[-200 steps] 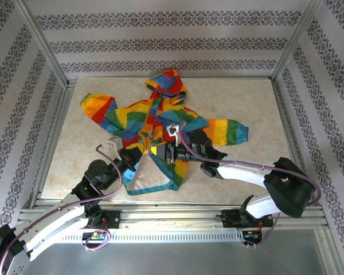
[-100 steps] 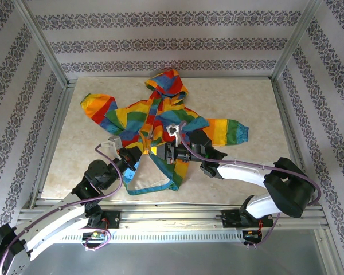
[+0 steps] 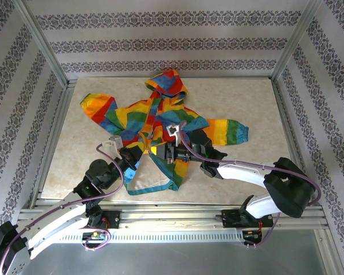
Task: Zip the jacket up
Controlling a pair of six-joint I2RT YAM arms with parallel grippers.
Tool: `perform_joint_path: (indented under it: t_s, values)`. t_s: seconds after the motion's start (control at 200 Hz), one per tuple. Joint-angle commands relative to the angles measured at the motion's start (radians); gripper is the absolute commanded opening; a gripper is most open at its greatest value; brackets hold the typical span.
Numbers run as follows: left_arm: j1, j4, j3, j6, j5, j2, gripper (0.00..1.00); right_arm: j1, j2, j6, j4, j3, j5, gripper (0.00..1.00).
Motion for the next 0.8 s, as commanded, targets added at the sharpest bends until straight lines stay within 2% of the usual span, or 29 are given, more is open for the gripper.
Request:
perform_joint_path:
  t_s: [0.0,0.799]
  values:
    - [-0.009,0.074,-0.013,-0.022,0.013,-0.005,0.0,0.009,-0.007,0.018,0.067,0.015,-0.004,0.0]
    - [-0.01,0.064,-0.035,-0.069,0.032,-0.005,0.0,0.012,-0.012,0.064,0.114,0.022,0.036,0.0]
